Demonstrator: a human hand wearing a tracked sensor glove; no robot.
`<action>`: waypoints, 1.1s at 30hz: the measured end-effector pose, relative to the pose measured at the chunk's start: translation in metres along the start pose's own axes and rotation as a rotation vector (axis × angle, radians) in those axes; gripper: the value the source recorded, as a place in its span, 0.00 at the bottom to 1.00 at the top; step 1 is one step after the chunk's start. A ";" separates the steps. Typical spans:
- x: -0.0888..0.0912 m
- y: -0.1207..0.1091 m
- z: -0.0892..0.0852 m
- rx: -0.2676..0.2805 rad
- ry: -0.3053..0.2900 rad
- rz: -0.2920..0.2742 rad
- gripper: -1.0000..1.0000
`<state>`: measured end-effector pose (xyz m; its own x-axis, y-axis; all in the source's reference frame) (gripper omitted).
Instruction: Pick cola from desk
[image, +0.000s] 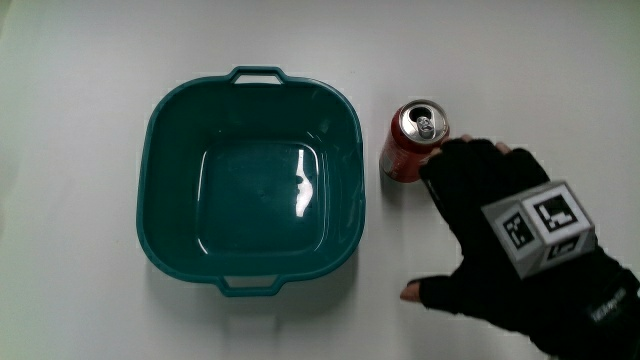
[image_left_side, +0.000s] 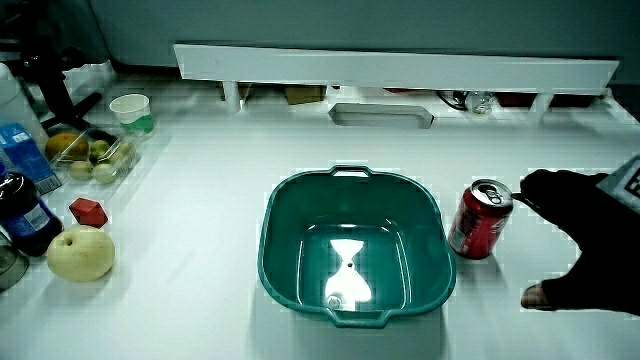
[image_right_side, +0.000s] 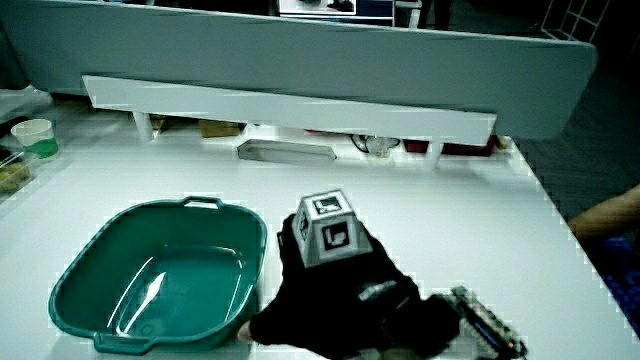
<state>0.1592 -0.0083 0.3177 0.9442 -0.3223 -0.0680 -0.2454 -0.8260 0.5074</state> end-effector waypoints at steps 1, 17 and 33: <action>0.000 0.004 0.004 -0.008 0.017 -0.007 0.50; 0.014 0.078 0.010 -0.007 0.181 -0.068 0.50; 0.017 0.117 -0.008 -0.168 0.264 -0.055 0.50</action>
<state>0.1483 -0.1068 0.3833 0.9849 -0.1298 0.1144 -0.1730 -0.7440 0.6454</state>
